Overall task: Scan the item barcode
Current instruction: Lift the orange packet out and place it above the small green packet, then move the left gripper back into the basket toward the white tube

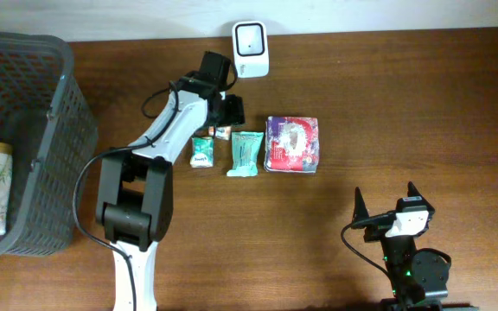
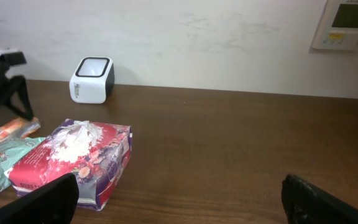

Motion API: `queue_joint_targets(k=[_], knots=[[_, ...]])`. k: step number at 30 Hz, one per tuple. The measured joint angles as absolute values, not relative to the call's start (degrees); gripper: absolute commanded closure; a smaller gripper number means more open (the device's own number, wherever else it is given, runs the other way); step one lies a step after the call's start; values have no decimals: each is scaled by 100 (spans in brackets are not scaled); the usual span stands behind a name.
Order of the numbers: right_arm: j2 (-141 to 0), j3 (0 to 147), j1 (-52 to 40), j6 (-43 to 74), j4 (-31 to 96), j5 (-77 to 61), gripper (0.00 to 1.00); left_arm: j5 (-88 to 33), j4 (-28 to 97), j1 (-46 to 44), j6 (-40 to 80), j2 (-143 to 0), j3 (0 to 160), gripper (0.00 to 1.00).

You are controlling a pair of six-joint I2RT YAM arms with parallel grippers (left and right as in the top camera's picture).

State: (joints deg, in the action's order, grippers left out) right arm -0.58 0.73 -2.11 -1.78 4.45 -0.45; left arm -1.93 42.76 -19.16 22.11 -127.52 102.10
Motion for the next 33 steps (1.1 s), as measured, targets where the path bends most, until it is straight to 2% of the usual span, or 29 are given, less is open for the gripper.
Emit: queue_joint_targets(k=[6, 11, 15, 17, 20, 28, 33], knots=[[-58, 73, -211, -174, 445, -43, 1, -189, 5752, -1754, 1592, -12333, 12055, 20], [-58, 73, -211, -176, 445, -43, 1, 191, 6292, -1365, 1052, -11013, 12663, 27], [-58, 73, -211, -172, 445, -45, 1, 569, 6309, -419, 849, -10333, 12669, 20], [-58, 73, -211, -178, 445, -45, 1, 659, 6233, 191, 565, -10121, 12667, 25], [-58, 73, -211, -178, 445, -45, 1, 958, 6344, 1205, -30, -9994, 12669, 26], [-58, 73, -211, -176, 445, -45, 1, 1511, 6366, 2746, -502, -10473, 11690, 20], [-58, 73, -211, -174, 445, -45, 1, 1455, 6412, 3483, -519, -11015, 10986, 25]])
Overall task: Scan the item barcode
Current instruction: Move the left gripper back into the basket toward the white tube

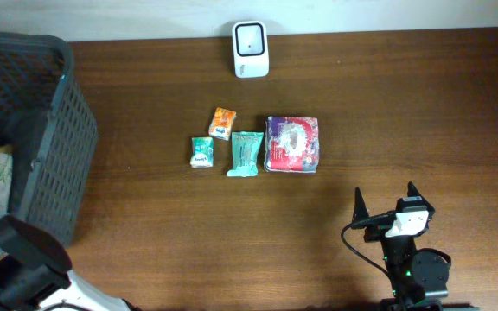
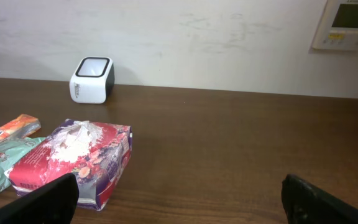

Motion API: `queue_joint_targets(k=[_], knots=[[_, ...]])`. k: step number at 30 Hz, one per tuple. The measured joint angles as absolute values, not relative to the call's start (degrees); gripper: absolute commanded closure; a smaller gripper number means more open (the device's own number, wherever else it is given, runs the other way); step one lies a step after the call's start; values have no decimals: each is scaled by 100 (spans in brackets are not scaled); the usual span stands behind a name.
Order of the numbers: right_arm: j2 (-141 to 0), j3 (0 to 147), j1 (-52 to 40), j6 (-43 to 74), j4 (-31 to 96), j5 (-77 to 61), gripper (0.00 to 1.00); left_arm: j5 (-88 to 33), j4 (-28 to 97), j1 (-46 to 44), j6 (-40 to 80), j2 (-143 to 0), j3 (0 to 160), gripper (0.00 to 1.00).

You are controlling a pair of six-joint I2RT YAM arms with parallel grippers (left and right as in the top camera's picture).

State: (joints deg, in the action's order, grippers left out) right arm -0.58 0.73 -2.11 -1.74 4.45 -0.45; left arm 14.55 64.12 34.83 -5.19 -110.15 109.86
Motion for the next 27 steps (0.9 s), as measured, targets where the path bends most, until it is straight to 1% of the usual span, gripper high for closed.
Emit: queue_joint_targets(k=[3, 5, 6, 7, 9, 11, 15, 18, 20, 24, 27], knots=[[-58, 73, -211, -176, 445, -45, 1, 1024, 6431, 3999, -519, -11128, 10934, 28], [-58, 73, -211, -176, 445, -45, 2, 871, 6477, 4117, -659, -11157, 10934, 20], [-58, 73, -211, -178, 445, -45, 1, 827, 6490, 4121, -755, -11198, 10934, 18], [-58, 73, -211, -174, 445, -45, 1, 784, 6493, 4121, -871, -11277, 10927, 18], [-58, 73, -211, -174, 445, -45, 1, 742, 6484, 4117, -1103, -11439, 10857, 25], [-58, 73, -211, -174, 445, -45, 1, 751, 6469, 4117, -1271, -11631, 10838, 27], [-58, 73, -211, -176, 445, -45, 1, 969, 6368, 4104, -1400, -11782, 10691, 25], [-58, 73, -211, -178, 445, -45, 1, 1103, 6123, 4099, -1500, -11782, 10462, 21], [-58, 73, -211, -176, 445, -45, 1, 1315, 5920, 4095, -1594, -11786, 10241, 20], [-58, 73, -211, -172, 445, -45, 1, 1785, 5494, 3983, -1868, -11797, 9883, 22], [-58, 73, -211, -178, 445, -45, 1, 1975, 5196, 3837, -1999, -11810, 9867, 29]])
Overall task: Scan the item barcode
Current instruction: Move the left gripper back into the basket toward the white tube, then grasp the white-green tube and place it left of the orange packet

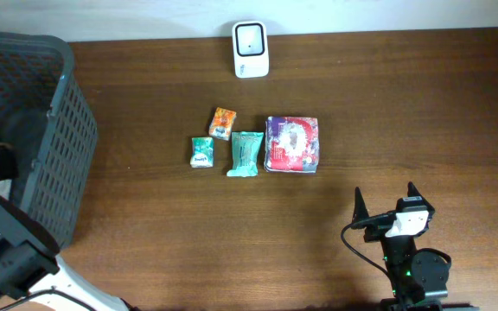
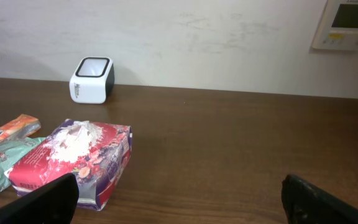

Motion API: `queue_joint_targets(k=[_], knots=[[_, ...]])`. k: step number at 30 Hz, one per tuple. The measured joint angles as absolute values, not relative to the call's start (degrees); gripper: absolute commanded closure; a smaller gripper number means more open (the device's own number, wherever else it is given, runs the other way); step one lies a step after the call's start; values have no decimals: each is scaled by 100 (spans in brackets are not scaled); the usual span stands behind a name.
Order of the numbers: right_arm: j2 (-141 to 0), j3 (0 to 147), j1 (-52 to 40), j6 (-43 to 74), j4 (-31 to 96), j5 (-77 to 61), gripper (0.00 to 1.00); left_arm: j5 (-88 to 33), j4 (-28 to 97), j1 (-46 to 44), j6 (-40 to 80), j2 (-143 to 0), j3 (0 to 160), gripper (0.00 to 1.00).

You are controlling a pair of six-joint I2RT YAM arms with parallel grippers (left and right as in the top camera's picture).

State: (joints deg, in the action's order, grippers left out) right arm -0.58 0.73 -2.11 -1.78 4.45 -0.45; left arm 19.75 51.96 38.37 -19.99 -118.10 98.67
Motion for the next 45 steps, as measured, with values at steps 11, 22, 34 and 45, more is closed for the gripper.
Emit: queue_joint_targets(k=[11, 22, 34, 45], knots=[[-58, 73, -211, -174, 445, -45, 1, 2043, 4071, 3892, -2187, -12156, 9094, 58], [-58, 73, -211, -174, 445, -43, 1, 1061, 4287, 3693, -1684, -11655, 9063, 100], [-58, 73, -211, -174, 445, -45, 1, -2036, 3234, 2281, 1546, -7583, 9402, 100], [-58, 73, -211, -176, 445, -27, 1, -722, 4469, -1007, 1258, -9371, 9207, 100]])
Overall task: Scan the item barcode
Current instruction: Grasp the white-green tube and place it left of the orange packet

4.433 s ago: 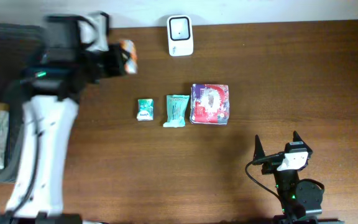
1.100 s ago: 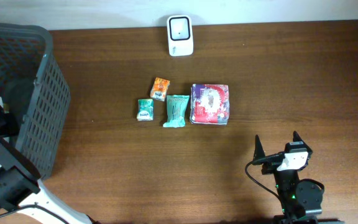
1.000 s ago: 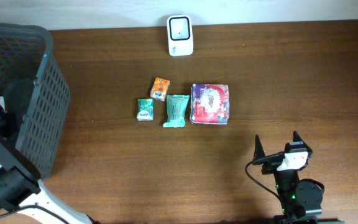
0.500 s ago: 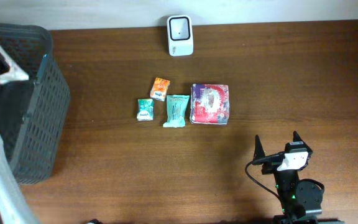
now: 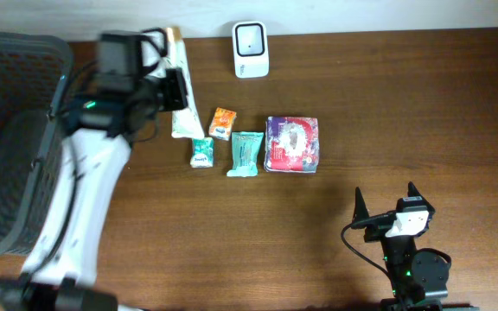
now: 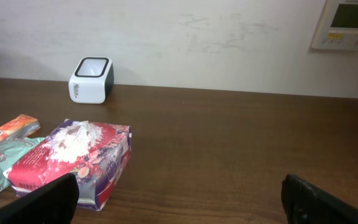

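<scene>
In the overhead view my left gripper (image 5: 176,89) is shut on a long white tube (image 5: 181,121) with a gold cap, held blurred over the table's back left. The tube is left of the white barcode scanner (image 5: 251,49), which also shows in the right wrist view as the scanner (image 6: 92,79). My right gripper (image 5: 386,202) rests open at the front right, nothing between its fingers (image 6: 48,202).
An orange packet (image 5: 222,123), a small green packet (image 5: 201,152), a teal packet (image 5: 246,153) and a red-purple tissue pack (image 5: 293,144) lie mid-table. A dark mesh basket (image 5: 33,112) stands at the left edge. A wall runs behind the scanner.
My left arm was down at the basket on the far left. Now it is over the table beside the scanner, shut on the white tube. The right arm has not moved.
My left gripper was at the orange packet below the scanner while the tube lay in the basket. Then the packet lay alone on the table and the arm was at the basket, and stayed there. Now the tube is out, held near the scanner.
</scene>
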Motion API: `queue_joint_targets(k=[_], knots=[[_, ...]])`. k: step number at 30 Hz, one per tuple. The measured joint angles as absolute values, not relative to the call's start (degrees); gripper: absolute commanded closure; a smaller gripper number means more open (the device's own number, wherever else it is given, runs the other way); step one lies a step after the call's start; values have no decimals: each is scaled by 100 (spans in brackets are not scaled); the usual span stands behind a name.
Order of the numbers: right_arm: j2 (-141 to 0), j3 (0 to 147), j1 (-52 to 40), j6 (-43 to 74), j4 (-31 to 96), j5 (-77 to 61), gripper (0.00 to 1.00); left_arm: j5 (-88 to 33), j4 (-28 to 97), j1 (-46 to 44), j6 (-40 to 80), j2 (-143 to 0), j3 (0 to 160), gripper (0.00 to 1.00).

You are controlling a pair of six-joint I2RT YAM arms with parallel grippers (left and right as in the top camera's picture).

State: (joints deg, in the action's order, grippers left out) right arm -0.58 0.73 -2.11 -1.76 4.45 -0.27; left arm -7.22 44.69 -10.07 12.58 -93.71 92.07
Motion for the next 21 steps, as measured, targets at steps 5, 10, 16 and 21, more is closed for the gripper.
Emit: queue_joint_targets(k=[5, 10, 16, 21], knots=[[-58, 73, -211, -174, 445, -27, 1, 674, 4676, -1164, 786, -10694, 9192, 87], [-58, 73, -211, -178, 445, -30, 1, 978, 4692, -1162, 659, -11310, 9192, 41], [-58, 73, -211, -178, 443, -27, 1, 1070, 4950, -1149, 648, -11316, 9430, 27], [-58, 73, -211, -174, 445, -27, 1, 1100, 5902, -810, 611, -10995, 10849, 65]])
